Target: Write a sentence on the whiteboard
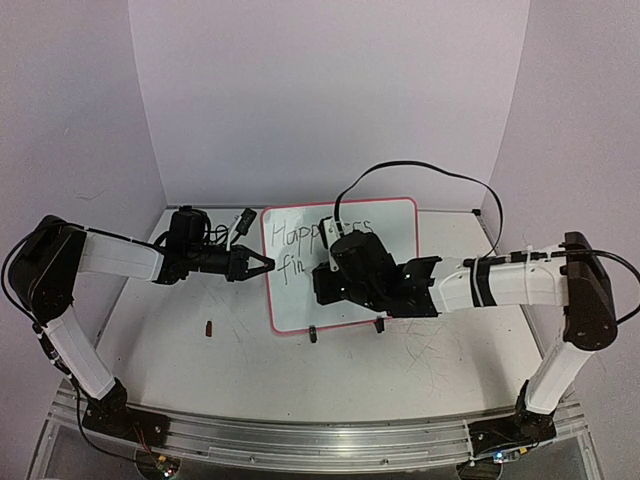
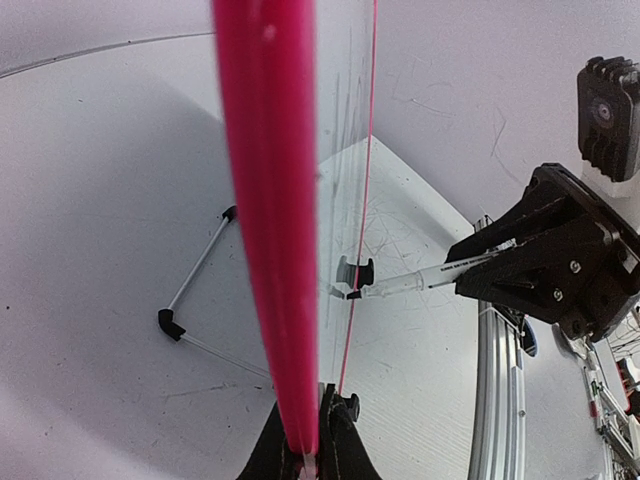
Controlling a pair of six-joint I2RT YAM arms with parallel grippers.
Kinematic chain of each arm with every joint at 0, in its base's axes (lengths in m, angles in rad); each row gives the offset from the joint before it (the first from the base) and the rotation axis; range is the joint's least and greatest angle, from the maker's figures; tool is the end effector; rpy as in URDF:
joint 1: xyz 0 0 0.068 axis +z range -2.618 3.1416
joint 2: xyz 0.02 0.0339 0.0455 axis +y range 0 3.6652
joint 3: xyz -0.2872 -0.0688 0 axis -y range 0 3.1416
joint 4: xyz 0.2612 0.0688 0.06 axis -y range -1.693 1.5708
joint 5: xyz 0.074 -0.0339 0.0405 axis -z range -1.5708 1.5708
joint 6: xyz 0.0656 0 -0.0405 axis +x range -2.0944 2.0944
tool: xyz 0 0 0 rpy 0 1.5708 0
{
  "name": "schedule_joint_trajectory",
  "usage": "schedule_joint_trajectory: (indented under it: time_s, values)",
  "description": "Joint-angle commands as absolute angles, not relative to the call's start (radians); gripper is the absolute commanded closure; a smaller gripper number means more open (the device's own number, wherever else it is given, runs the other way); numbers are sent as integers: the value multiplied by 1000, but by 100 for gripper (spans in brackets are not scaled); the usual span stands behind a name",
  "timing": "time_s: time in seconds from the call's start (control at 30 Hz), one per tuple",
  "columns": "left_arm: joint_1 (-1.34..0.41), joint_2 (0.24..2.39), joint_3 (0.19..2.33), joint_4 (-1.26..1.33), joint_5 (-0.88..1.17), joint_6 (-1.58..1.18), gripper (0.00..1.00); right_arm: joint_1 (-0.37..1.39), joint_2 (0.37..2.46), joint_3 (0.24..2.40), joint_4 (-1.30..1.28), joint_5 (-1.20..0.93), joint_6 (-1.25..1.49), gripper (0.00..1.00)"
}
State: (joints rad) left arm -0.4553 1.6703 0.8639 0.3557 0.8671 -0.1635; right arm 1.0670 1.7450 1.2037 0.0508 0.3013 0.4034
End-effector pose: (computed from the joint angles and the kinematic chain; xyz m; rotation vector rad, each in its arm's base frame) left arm 0.3170 -0.2109 0.2015 0.8611 1.8856 -1.2579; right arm 0.2319 0.3804 0.2488 -0.4995 2.0321 0.6035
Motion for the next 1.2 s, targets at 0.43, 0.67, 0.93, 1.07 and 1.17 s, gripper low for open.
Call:
schedule_joint_trajectory:
  time_s: [0.43, 0.67, 0.93, 1.07, 1.17]
  values:
    - [-462, 1695, 887, 298, 756, -116, 100, 1052, 1679, 1203, 56, 350, 408, 100]
    - [-462, 1695, 887, 296, 757, -114, 100, 1050, 1689, 1204, 47, 354, 414, 100]
    - [-463, 1695, 888, 296, 756, -114, 100, 1047, 1707, 1218, 39, 351, 416, 100]
    - [-462, 1695, 890, 295, 756, -114, 100, 1048, 1712, 1220, 35, 356, 415, 100]
    - [-462, 1695, 888, 295, 756, -112, 100, 1047, 1714, 1222, 37, 361, 416, 100]
